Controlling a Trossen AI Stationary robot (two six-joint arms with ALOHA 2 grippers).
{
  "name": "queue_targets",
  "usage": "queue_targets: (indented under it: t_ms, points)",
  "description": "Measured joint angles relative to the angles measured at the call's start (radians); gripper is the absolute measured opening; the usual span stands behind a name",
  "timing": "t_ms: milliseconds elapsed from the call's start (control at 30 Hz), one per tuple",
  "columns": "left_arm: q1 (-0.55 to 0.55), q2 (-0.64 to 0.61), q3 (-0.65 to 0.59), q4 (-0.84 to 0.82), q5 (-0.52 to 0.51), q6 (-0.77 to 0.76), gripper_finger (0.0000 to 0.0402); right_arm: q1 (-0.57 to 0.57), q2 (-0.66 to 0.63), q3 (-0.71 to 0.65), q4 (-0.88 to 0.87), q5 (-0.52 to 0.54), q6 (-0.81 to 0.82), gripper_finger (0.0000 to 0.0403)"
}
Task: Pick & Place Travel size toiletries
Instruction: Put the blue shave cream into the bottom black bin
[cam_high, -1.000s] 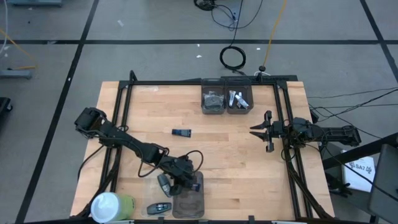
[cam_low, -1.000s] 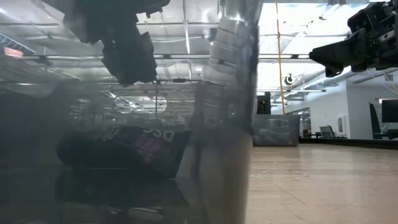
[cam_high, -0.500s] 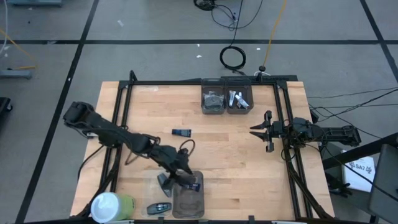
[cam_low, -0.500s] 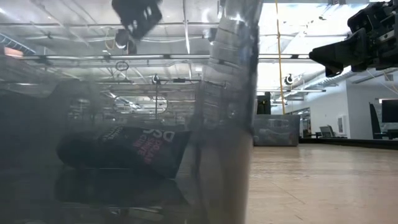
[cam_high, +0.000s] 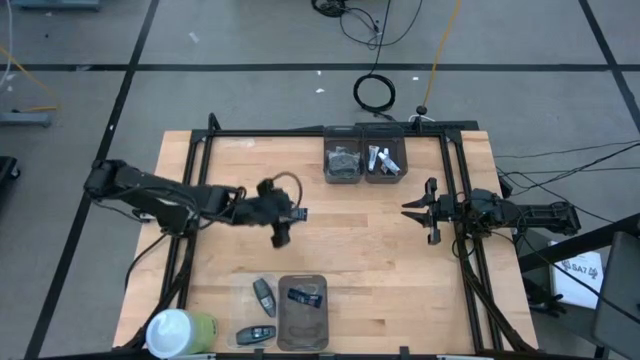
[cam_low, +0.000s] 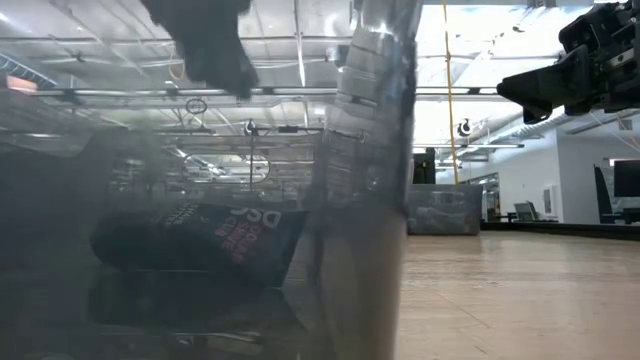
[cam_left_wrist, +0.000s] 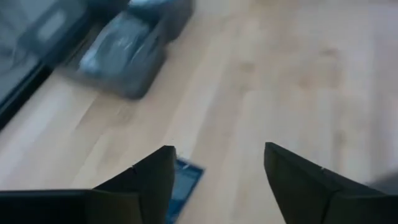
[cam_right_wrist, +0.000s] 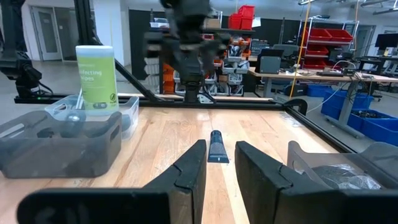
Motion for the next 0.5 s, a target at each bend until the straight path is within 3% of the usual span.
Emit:
queue_targets:
  t_ms: [267,500]
  points:
    - [0.159,0.098,-0.039,-0.018,0.046,0.057,0.03,0.0,0.0,0.0,0.0,0.0,0.0,0.0075]
    - [0.24,0.254,-0.041,-0.022,0.166,0.174,0.031,0.0,0.0,0.0,0.0,0.0,0.0,0.0075]
